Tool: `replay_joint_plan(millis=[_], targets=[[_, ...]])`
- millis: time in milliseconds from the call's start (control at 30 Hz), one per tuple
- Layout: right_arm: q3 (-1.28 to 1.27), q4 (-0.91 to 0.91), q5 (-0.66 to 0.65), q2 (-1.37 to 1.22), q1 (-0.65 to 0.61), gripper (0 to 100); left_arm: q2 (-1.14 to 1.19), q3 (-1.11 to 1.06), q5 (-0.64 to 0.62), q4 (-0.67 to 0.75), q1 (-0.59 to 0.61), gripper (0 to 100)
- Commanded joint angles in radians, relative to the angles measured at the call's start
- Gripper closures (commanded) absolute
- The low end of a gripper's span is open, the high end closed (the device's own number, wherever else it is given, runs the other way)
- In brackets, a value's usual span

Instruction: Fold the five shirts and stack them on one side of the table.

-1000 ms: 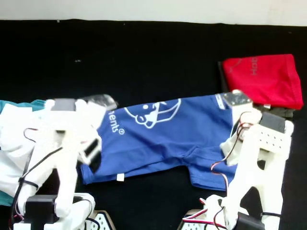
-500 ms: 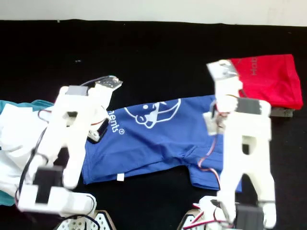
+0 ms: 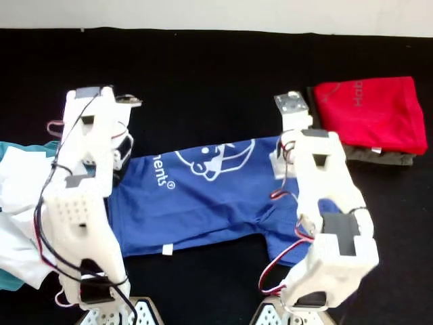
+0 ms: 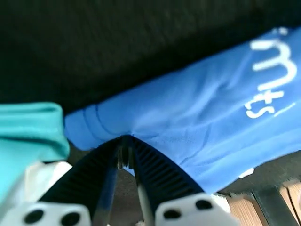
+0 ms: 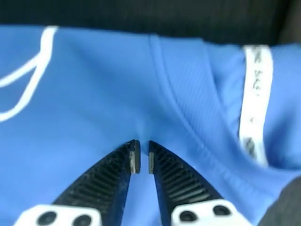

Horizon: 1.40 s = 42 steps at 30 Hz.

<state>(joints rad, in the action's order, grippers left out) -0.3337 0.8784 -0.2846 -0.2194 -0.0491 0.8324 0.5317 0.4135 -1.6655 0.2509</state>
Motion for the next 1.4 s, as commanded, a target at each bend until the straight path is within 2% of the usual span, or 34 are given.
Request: replay_joint_plan(millis=[0, 133, 300, 433, 533, 667, 800, 933, 1067, 1200, 1367], targets=[[0.101, -0.018, 0.008, -0.013, -0.008, 95.2, 0.200, 0.418, -0.008, -0.087, 0.010, 99], [0.170, 0.093, 0.008, -0.012, -0.012, 95.2, 0.308, 0.599, -0.009, -0.098, 0.033, 99], [0.315, 0.314, 0.008, -0.012, -0.012, 95.2, 0.245, 0.581, -0.011, -0.101, 0.059, 99], [0.429, 0.424, 0.009, -0.012, -0.013, 95.2, 0.101, 0.460, -0.011, -0.103, 0.054, 99], [0.453, 0.423, 0.009, -0.016, -0.013, 95.2, -0.062, 0.280, -0.009, -0.103, 0.024, 99], [0.441, 0.326, 0.009, -0.042, -0.012, 95.2, -0.295, -0.008, -0.003, -0.080, -0.062, 99], [0.435, 0.234, 0.009, -0.131, -0.007, 95.2, -0.414, -0.317, -0.003, 0.147, -0.128, 99], [0.444, 0.183, 0.008, -0.216, 0.018, 95.2, -0.407, -0.529, -0.003, 0.295, -0.108, 99], [0.466, 0.128, 0.006, -0.265, 0.059, 95.2, -0.389, -0.552, 0.002, 0.304, -0.016, 99], [0.515, 0.130, 0.008, -0.286, 0.096, 95.2, -0.346, -0.501, 0.083, 0.298, 0.079, 99], [0.598, 0.318, 0.008, -0.209, 0.073, 95.2, -0.309, -0.473, 0.089, 0.295, 0.131, 99]])
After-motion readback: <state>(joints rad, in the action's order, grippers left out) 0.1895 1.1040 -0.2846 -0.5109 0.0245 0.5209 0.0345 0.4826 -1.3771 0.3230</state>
